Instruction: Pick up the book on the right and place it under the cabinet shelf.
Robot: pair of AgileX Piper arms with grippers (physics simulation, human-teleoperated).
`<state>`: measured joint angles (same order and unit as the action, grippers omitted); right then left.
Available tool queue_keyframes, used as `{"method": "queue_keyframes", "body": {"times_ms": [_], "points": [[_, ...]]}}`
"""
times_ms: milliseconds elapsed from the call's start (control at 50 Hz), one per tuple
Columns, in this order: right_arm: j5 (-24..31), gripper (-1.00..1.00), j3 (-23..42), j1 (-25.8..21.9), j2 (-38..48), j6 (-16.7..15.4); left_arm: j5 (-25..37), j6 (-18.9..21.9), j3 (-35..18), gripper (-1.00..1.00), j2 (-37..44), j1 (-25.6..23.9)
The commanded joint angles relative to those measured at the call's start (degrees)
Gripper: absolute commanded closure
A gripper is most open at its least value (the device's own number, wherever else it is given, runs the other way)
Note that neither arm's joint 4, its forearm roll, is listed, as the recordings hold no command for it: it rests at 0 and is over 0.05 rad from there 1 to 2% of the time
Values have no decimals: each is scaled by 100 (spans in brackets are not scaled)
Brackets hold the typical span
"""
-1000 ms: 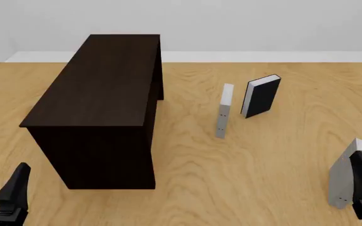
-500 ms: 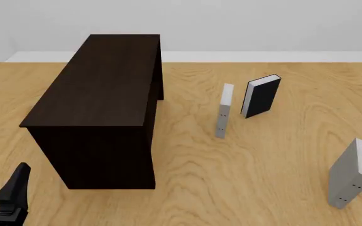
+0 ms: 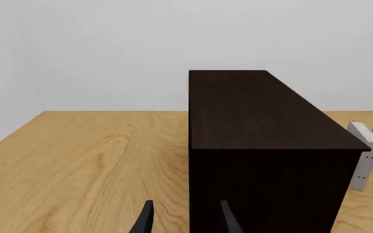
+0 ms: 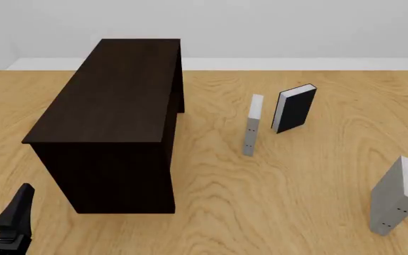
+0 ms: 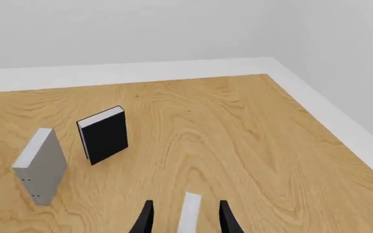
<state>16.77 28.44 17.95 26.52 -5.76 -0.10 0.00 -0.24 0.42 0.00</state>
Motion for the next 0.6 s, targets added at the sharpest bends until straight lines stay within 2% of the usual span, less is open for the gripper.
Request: {"method": "queue_keyframes", "body": {"times_ms": [20,60,200,600], "points": [[-167,-100,-165,130,312,191,0,0,0,-100,0,0],[-250,-100,-242,173,367,114,0,0,0,-100,0,0],[-439,-100,-397,201,439,295,0,0,0,-100,0,0],[-1448,-100,-1157,276,1156,465,0,0,0,-100,0,0]]}}
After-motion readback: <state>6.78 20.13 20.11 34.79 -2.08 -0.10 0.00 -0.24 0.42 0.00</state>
